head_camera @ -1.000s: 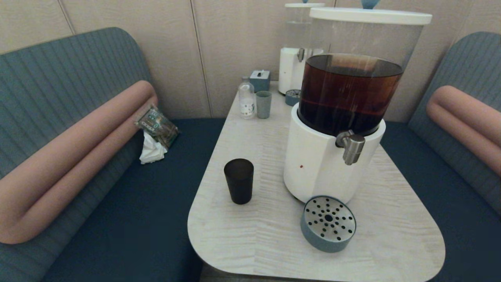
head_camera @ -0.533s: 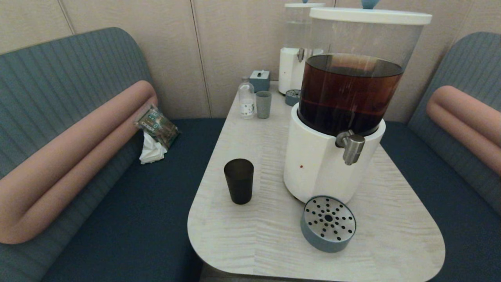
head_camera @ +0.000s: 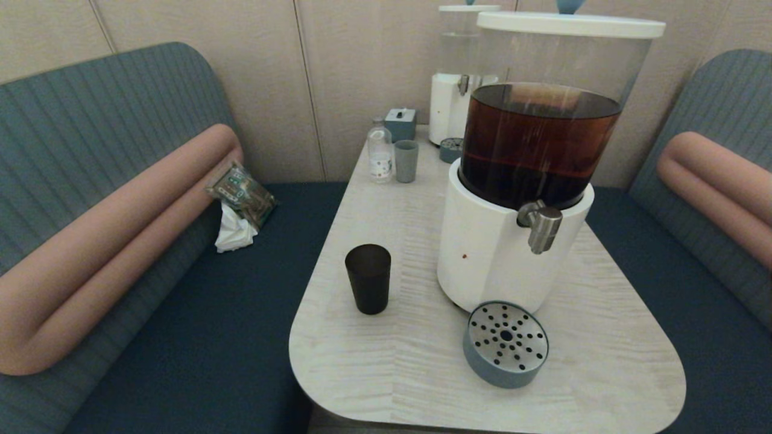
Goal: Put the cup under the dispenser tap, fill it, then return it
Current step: Pick up the cup
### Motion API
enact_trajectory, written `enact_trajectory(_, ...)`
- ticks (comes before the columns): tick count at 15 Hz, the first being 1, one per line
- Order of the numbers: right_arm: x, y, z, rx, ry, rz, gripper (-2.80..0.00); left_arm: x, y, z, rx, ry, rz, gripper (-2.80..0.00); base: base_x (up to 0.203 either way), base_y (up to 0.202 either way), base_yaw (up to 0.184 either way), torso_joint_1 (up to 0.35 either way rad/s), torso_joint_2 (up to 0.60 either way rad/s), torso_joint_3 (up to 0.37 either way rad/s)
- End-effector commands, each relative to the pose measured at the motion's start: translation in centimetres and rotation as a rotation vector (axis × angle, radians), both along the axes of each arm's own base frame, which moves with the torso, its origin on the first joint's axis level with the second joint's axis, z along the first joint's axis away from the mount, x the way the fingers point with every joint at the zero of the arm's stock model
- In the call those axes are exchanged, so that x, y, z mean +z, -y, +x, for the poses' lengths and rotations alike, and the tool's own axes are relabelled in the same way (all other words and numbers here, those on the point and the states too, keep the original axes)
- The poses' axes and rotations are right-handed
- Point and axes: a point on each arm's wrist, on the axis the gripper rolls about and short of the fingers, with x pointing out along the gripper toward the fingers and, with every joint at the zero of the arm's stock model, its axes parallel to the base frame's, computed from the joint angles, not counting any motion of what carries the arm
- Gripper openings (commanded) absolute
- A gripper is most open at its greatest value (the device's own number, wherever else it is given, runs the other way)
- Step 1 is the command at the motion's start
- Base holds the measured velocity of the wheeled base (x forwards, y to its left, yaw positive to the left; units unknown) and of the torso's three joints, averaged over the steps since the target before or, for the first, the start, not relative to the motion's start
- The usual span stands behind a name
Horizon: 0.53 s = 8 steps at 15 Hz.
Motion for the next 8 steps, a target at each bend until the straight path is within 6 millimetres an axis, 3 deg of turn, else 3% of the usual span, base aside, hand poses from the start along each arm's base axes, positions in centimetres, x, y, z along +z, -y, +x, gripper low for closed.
enact_trajectory(1, 0.0, 0.0, 0.0, 0.001, -0.001, 0.000, -2.80, 1.8, 0.3, 3.1, -0.114, -0.108, -0.002, -2.80, 0.000, 0.000, 0.000, 0.000, 0.00, 0.000)
enact_trajectory(8, 0.0, 0.0, 0.0, 0.001, -0.001, 0.000, -2.80, 4.5, 1.2, 11.9, -0.390, -0.134, -0.093, -2.80, 0.000, 0.000, 0.000, 0.000, 0.00, 0.000)
